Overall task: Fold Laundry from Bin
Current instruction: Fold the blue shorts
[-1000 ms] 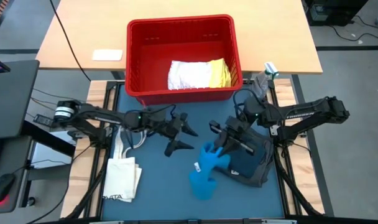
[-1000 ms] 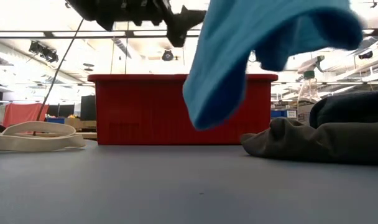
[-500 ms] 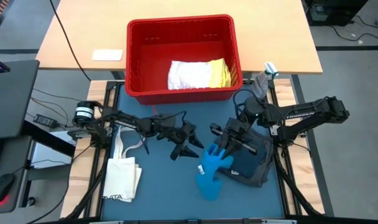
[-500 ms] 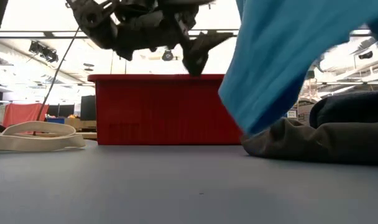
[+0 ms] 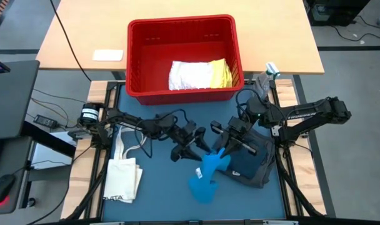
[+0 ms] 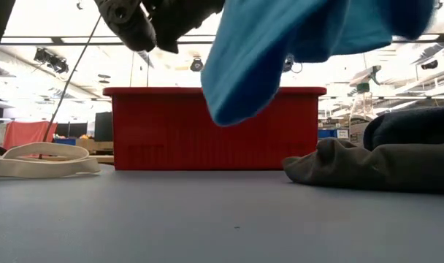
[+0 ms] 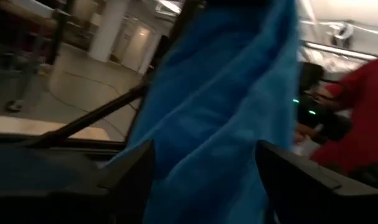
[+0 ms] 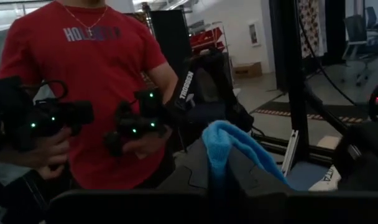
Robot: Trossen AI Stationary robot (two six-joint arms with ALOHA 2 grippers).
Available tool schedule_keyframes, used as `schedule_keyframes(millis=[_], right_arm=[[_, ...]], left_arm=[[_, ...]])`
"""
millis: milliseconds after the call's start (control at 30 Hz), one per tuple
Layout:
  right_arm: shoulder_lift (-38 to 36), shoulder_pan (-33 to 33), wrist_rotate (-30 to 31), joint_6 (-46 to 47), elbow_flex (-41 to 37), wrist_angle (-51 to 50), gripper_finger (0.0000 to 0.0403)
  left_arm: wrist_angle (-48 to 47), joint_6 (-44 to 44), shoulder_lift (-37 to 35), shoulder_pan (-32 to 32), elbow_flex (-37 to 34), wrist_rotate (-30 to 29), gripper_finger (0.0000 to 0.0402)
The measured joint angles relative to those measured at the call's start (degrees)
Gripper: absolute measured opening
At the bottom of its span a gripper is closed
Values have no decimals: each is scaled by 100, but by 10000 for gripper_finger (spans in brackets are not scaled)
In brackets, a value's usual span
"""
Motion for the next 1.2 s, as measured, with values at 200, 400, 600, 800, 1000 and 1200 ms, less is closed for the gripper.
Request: schedule_keyframes(millis=[200,400,600,800,1000,1200], right_arm=[[0,0,119,-185,0,-36,18],[0,0,718,-659,0,-628,18],[-4,2,2126,-868,0,-1647,18],[-4,-3,4462,-1027,0,-2661,18],[-4,-55,6129,-1133,-2,-2558,19],[105,-213,6746,-1265,-13,-2322,18]], left_arm=[[-13,-189,-2,21,250,611,191],[-18,-1120,-15,436,270,1837,20],[-371,-1846,-244,903,265,2317,6],[-2289,-926,-1212,1541,267,2377,3],[-5625,1114,-2619,2325,270,1666,2],[-7748,2494,-3622,2503,272,-126,1]])
